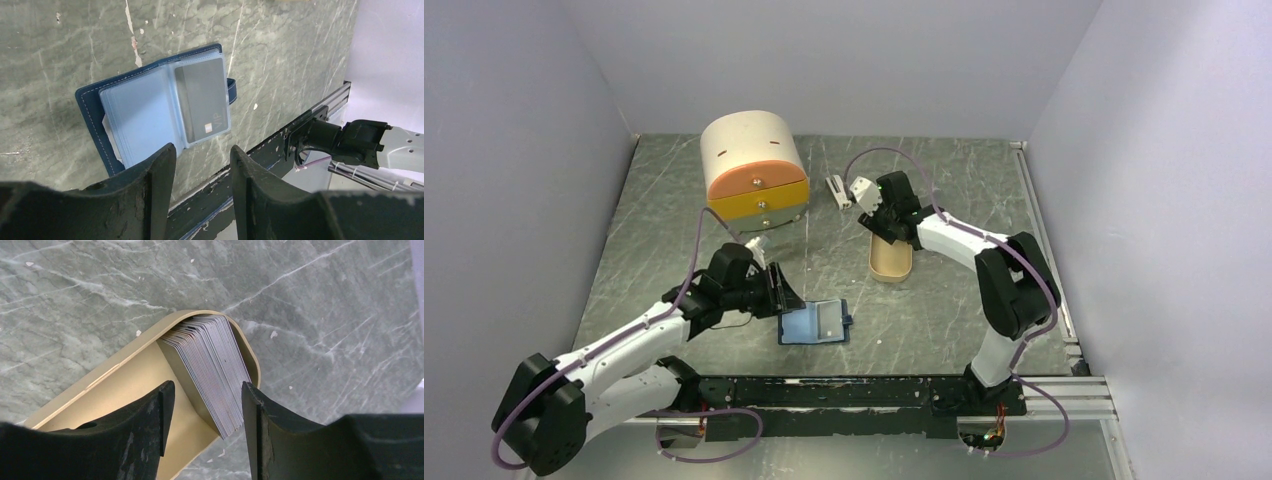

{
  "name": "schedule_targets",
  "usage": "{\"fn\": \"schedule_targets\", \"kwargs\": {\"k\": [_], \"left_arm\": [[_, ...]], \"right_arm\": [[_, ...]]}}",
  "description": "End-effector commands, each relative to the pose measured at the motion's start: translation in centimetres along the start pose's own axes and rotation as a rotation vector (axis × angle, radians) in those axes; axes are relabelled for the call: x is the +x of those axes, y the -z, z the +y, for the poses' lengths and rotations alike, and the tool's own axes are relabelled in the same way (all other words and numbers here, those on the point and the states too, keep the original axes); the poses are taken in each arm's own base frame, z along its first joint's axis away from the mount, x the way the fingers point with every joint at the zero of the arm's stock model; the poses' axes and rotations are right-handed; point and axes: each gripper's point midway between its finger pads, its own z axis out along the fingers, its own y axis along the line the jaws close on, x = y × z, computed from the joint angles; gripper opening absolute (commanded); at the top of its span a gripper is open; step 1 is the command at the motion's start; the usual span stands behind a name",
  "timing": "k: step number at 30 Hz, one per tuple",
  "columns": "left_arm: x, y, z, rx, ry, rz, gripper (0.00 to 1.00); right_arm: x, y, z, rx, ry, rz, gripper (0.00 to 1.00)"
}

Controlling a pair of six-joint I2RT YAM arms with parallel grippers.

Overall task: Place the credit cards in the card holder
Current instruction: Pick up the credit card from the storage box.

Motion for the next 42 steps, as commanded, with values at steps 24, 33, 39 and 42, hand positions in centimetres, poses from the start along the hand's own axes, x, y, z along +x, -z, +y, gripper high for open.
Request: {"fn": "schedule_targets", "kwargs": {"k": [24,33,39,42], "left_arm": [[0.3,0.4,1.0,-0.015,0.034,-0.018,0.48],[0.4,0.3,0.9,-0.01,0.037,-0.008,0.48],[0.5,0.3,0.9,-0.009,0.041,-0.01,0.48],[0.4,0.4,0.9,-0.01,0.039,-0.013,0.48]], "right_arm": [[-0.3,0.2,-2.8,0.219,0.05,0.01,0.48],[-1.0,1.1,-3.4,0.242,0.038,-0.012,0.45],[-0.8,0.9,-3.2,0.232,0.039,-0.006,0.41],[-0.9,1.0,-3.1,0.23,0.037,-0.011,0.38]]}}
